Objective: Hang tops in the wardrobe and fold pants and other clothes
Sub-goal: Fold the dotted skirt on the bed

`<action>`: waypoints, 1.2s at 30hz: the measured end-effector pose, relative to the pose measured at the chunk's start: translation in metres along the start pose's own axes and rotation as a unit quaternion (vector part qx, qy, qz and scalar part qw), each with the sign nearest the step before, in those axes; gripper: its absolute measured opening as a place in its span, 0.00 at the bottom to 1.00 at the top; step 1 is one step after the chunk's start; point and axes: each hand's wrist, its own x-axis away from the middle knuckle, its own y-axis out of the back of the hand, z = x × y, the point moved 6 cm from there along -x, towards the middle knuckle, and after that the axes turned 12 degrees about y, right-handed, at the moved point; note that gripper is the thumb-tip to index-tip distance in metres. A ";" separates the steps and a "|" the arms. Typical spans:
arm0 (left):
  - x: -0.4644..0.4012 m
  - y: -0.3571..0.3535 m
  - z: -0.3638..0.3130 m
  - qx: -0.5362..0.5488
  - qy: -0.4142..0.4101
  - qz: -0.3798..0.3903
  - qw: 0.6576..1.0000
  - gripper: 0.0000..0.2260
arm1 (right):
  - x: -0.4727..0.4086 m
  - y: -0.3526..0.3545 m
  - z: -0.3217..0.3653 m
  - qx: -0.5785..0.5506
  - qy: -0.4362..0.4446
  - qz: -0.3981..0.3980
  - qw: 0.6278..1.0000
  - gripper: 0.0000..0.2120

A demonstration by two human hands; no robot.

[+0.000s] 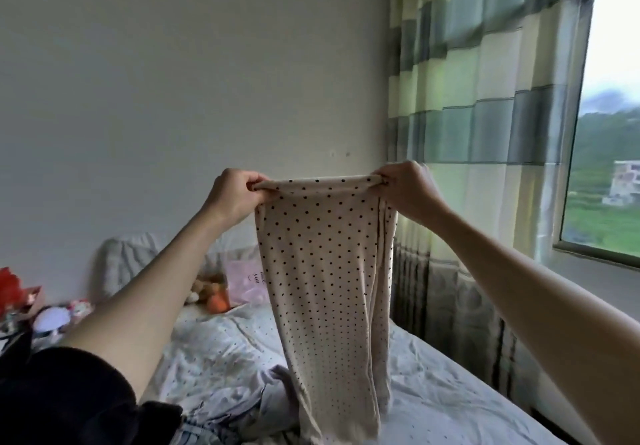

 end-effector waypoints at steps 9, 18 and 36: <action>0.133 -0.036 0.127 0.006 0.114 0.146 0.983 0.09 | 0.174 -0.074 0.039 -0.010 -0.059 0.148 0.987 0.10; 0.396 -0.078 0.273 -0.132 0.237 0.347 0.898 0.08 | 0.459 -0.150 0.107 -0.008 -0.147 0.383 0.912 0.07; 0.673 -0.107 0.344 -0.195 0.291 0.528 0.774 0.08 | 0.726 -0.159 0.182 -0.032 -0.179 0.536 0.825 0.10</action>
